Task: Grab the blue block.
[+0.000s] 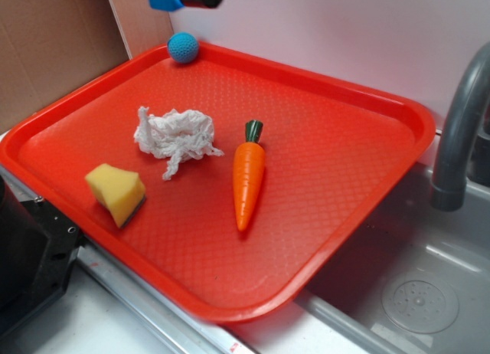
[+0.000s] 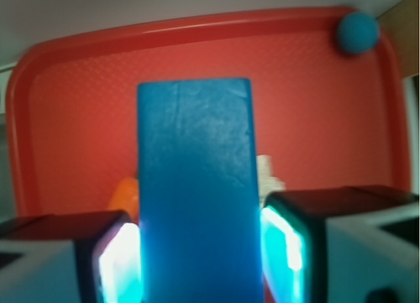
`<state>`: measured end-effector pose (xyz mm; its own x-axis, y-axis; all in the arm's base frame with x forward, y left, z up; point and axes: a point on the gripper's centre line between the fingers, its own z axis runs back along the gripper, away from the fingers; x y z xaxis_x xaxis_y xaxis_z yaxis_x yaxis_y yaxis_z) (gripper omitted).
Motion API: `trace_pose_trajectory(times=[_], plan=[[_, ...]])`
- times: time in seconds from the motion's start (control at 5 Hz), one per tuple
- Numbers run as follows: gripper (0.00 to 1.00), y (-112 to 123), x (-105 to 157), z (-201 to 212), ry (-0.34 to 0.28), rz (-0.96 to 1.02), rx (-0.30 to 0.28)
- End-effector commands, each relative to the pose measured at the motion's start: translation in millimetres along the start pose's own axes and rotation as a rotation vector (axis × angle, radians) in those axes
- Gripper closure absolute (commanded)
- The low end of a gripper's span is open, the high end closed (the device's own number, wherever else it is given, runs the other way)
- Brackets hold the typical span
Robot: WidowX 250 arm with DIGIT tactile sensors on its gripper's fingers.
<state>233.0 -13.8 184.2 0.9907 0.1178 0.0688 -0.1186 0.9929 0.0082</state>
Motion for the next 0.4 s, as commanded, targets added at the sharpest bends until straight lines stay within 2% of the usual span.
trace_pose_trajectory(times=[0.0, 0.2], plan=[[1.00, 44.9, -25.0, 34.3, -0.086, 0.031, -0.011], [1.00, 57.6, -34.6, 37.6, -0.110, 0.053, -0.008]])
